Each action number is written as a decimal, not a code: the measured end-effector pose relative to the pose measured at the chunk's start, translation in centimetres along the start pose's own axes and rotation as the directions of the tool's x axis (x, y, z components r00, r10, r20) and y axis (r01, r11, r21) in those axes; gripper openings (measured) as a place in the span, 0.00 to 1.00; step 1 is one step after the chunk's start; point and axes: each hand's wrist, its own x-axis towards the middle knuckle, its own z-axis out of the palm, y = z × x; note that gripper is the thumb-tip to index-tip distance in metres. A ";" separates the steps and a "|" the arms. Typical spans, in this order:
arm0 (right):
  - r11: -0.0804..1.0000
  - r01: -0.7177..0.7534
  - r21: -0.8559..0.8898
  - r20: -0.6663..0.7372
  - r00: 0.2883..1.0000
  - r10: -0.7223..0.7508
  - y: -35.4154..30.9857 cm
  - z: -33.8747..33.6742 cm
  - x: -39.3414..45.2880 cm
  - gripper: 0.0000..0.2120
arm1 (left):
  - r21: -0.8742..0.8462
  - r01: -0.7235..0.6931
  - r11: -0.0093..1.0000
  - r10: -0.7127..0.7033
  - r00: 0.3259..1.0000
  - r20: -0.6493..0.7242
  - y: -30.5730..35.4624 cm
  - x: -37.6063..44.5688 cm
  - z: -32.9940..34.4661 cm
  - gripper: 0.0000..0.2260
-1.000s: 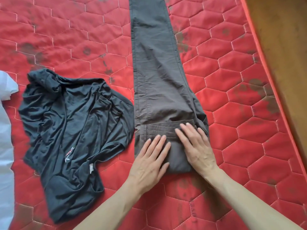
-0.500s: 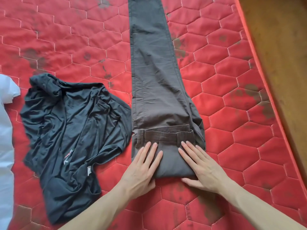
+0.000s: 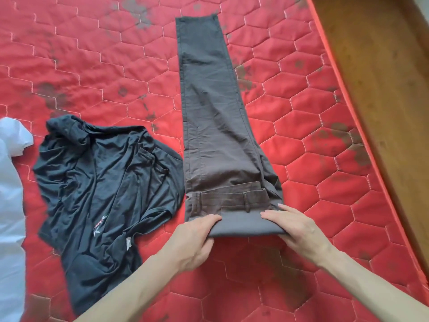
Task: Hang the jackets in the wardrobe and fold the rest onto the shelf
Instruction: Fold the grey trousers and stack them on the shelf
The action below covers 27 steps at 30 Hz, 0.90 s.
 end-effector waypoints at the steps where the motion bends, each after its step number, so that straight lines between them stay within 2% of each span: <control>1: 0.998 -0.040 0.048 0.010 0.999 0.039 -0.4 -0.6 0.1 0.21 | -0.032 0.019 0.999 -0.018 1.000 0.019 0.0 -0.2 -1.1 0.22; 3: 0.966 -0.187 0.179 0.037 0.982 0.183 -1.5 -1.7 0.2 0.15 | -0.145 0.055 0.988 -0.054 0.999 0.009 0.2 -0.5 -3.0 0.14; 6: 0.809 -0.430 0.401 0.081 0.896 0.436 -2.8 -2.9 0.3 0.05 | -0.432 0.099 0.897 -0.114 0.993 -0.010 -0.4 -0.6 -4.5 0.05; 8: 0.712 -0.496 0.497 0.060 0.838 0.542 -3.2 -2.8 0.6 0.10 | -0.645 0.163 0.747 -0.175 0.983 0.046 -1.5 -0.4 -4.7 0.06; 10: 0.652 -0.534 0.538 0.043 0.789 0.612 -3.8 -2.1 1.3 0.11 | -0.813 0.219 0.539 -0.250 0.964 0.095 -2.8 0.2 -4.5 0.13; 13: 0.565 -0.603 0.564 0.036 0.701 0.712 -3.9 -0.3 2.3 0.10 | -0.935 0.254 0.247 -0.382 0.912 0.146 -3.6 1.1 -2.9 0.23; 14: 0.549 -0.621 0.559 0.020 0.672 0.740 -3.8 0.4 2.6 0.10 | -0.950 0.258 0.174 -0.422 0.891 0.165 -3.5 1.4 -2.3 0.25; 15: 0.548 -0.637 0.542 -0.011 0.647 0.763 -3.7 1.0 2.9 0.11 | -0.955 0.262 0.142 -0.447 0.877 0.174 -3.4 1.5 -1.7 0.27; 16: 0.558 -0.654 0.512 -0.049 0.626 0.778 -3.4 1.4 3.4 0.13 | -0.954 0.256 0.155 -0.450 0.878 0.162 -3.2 1.5 -1.3 0.28; 18: 0.591 -0.688 0.420 -0.116 0.606 0.787 -2.8 2.1 4.4 0.17 | -0.930 0.227 0.290 -0.420 0.903 0.089 -2.7 1.6 -0.5 0.26; 20: 0.643 -0.691 0.329 -0.167 0.628 0.760 -2.1 2.5 5.4 0.19 | -0.876 0.193 0.442 -0.432 0.902 -0.019 -2.6 1.8 0.3 0.20; 23: 0.677 -0.681 0.277 -0.150 0.666 0.731 -1.2 2.5 7.4 0.28 | -0.835 0.157 0.528 -0.493 0.857 -0.151 -2.8 2.6 0.9 0.14; 27: 0.638 -0.727 0.254 -0.070 0.645 0.761 0.1 3.8 9.6 0.16 | -0.708 0.214 0.673 -0.542 0.795 -0.274 -3.0 4.0 1.3 0.13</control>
